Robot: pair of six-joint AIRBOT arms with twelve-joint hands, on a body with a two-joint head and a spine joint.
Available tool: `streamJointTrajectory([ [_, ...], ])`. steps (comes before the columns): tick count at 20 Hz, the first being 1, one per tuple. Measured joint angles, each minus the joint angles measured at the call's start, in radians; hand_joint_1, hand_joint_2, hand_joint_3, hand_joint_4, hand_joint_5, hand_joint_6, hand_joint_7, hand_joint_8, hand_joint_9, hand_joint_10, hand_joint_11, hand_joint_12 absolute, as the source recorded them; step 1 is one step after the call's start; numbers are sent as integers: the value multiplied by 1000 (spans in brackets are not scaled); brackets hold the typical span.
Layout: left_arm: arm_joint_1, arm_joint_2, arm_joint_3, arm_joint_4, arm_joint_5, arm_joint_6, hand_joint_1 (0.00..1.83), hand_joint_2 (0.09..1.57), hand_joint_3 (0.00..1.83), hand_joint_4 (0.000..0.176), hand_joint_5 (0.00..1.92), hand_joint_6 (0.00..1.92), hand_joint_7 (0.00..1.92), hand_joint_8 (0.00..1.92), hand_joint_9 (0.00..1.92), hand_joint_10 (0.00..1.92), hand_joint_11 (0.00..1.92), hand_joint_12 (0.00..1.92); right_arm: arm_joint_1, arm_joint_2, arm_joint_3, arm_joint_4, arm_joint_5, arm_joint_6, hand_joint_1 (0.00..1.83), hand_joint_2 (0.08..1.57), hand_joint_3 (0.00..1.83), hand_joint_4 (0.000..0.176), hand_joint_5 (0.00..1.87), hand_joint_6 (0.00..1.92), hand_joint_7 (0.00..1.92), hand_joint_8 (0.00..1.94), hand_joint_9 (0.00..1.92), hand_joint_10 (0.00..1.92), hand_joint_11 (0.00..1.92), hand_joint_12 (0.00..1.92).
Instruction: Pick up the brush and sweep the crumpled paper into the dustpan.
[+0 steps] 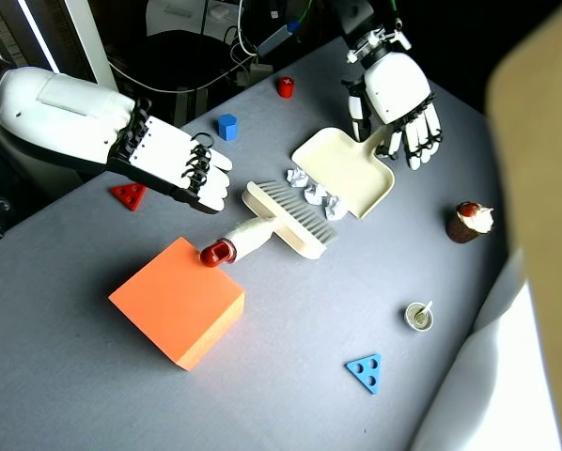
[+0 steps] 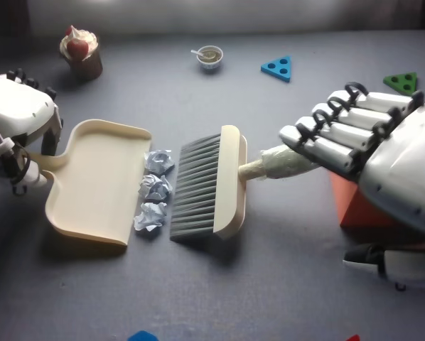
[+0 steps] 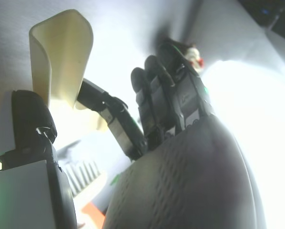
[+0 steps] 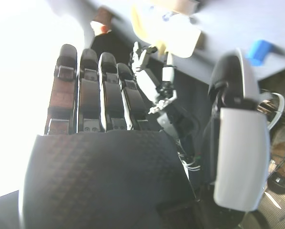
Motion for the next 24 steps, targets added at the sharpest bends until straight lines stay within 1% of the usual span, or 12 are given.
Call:
streamJointTrajectory([
  [2,-14,0,0,4,6,10,1149,1054,0,0,1126,734,478,2,390,2,261,431,-8,-110,4,66,-99,-210,977,946,0,0,58,3,131,0,146,0,165,15],
  [3,-16,-2,2,7,8,10,1158,1044,0,0,1155,683,491,0,437,6,299,427,-16,-150,13,47,-145,-255,1020,938,0,0,87,8,161,8,181,11,216,36],
  [5,-20,-9,21,-2,20,10,1154,1047,1,0,1144,701,485,1,419,1,285,423,-27,-190,29,54,-212,-303,1055,919,0,0,95,9,171,10,191,13,231,42],
  [7,-25,-11,26,-1,22,11,1147,1049,0,0,1138,714,481,1,401,3,285,422,-35,-250,60,109,-299,-366,1104,943,1,0,87,5,161,5,189,8,235,42],
  [9,-34,-17,33,3,36,7,1141,1046,0,0,1149,696,482,1,411,4,275,422,-39,-304,76,135,-353,-417,1133,976,12,0,79,1,144,0,187,5,251,49],
  [11,-35,-21,40,10,40,-6,1144,1047,0,0,1144,703,470,0,395,1,276,425,-39,-353,89,174,-388,-436,1106,1002,16,0,80,1,134,1,185,2,265,54],
  [14,-35,-29,55,5,36,-14,1145,1048,0,0,1144,703,450,0,381,2,264,420,-39,-417,138,250,-434,-441,1103,1011,10,0,66,4,117,6,141,3,176,15],
  [16,-35,-34,55,6,36,-21,1134,1056,2,0,1122,741,454,1,378,2,244,416,-39,-458,170,254,-483,-483,1109,1017,9,0,84,9,117,4,149,5,214,31],
  [18,-35,-42,62,8,40,-36,1139,1059,1,0,1111,759,451,2,362,2,220,423,-47,-511,214,244,-522,-490,1085,1030,12,0,83,5,110,0,141,0,190,21],
  [21,-35,-42,66,11,38,-43,1146,1059,0,0,1112,757,445,2,362,3,231,434,-51,-573,277,253,-518,-490,1071,1036,8,0,73,0,105,0,140,1,200,25],
  [23,-35,-42,66,9,38,-48,1138,1056,0,0,1122,741,466,5,398,10,249,444,-51,-600,314,238,-520,-490,1054,1038,6,0,79,2,119,5,151,4,215,31],
  [24,-35,-42,66,10,38,-51,1138,1056,0,0,1123,740,467,5,398,9,254,448,-50,-617,338,230,-520,-490,1078,1031,2,0,83,3,124,6,148,2,212,30],
])
